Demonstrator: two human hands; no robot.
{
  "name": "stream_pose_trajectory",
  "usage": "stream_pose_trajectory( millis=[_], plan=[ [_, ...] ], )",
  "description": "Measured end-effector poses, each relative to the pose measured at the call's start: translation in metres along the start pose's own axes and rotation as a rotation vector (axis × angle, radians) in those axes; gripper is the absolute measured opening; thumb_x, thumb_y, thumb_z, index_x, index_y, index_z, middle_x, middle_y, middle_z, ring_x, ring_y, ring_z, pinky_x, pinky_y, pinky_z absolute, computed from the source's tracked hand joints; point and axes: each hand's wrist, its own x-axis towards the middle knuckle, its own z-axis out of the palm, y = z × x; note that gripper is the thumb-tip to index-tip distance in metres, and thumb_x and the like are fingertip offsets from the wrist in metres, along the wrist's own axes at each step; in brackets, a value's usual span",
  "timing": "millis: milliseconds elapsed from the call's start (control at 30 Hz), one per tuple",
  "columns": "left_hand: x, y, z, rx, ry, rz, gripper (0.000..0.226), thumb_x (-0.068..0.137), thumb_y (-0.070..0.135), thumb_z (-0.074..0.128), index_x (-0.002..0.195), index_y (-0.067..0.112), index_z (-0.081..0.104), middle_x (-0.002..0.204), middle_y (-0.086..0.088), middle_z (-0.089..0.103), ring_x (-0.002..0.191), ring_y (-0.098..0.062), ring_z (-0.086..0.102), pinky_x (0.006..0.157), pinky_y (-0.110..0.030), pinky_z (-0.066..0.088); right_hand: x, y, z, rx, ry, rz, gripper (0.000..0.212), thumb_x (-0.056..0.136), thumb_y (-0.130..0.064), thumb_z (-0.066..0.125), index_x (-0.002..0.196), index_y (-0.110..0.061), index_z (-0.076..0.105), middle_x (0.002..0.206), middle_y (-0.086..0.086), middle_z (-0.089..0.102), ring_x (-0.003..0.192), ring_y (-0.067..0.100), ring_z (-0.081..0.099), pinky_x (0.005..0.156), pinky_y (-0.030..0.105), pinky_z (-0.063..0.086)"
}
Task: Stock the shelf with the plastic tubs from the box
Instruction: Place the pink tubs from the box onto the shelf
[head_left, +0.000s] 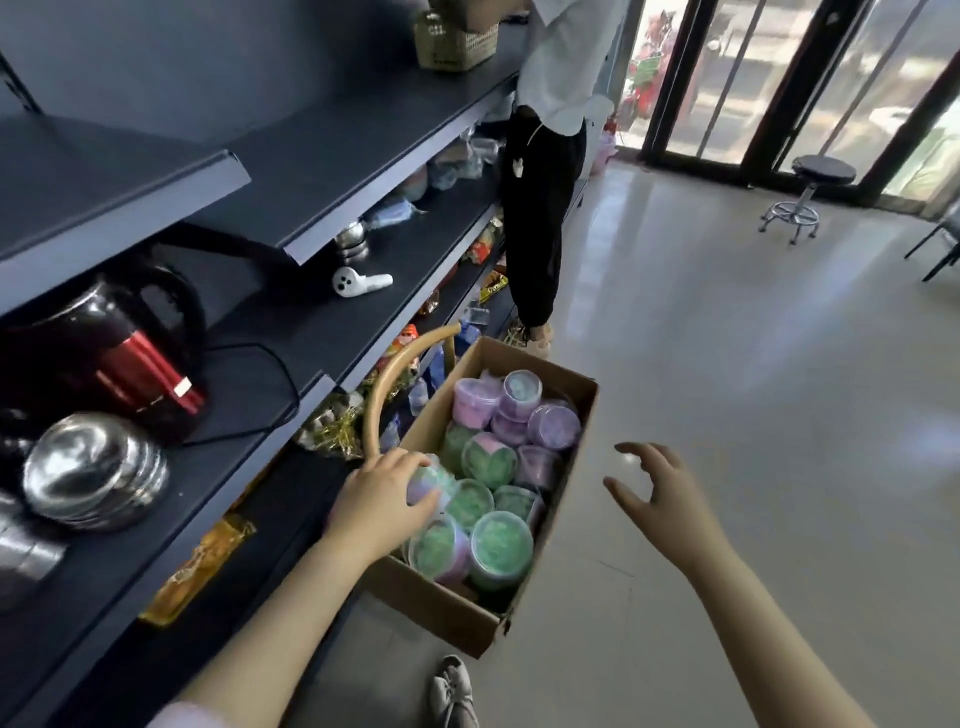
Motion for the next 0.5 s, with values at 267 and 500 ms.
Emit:
stream_pose_trajectory(
  millis=[267,500],
  plan=[
    [0.088,-0.023,0.011,-0.042,-0.073,-0.019,0.053,0.088,0.058,0.044,0.132,0.029,0.046,0.133,0.01,0.049,0.124,-0.018,0.046,0.098,-0.038,0.042,0.086,0.02,0.034,0.124,-0.038,0.158,0.049,0.085,-0.029,0.07,0.13,-0.016,0.053,0.128,0.006,0.056,0.114,0.026,0.057,0.093,0.034,0.046],
    [0.165,-0.032,0.051,-0.111,-0.115,-0.126,0.055,0.089,0.053,0.052,0.136,0.025,0.045,0.136,0.003,0.049,0.124,-0.023,0.046,0.101,-0.041,0.04,0.183,0.049,0.092,0.214,-0.146,0.194,0.047,0.087,-0.028,0.068,0.131,-0.02,0.052,0.125,0.003,0.06,0.103,0.017,0.056,0.087,0.03,0.046]
  ],
)
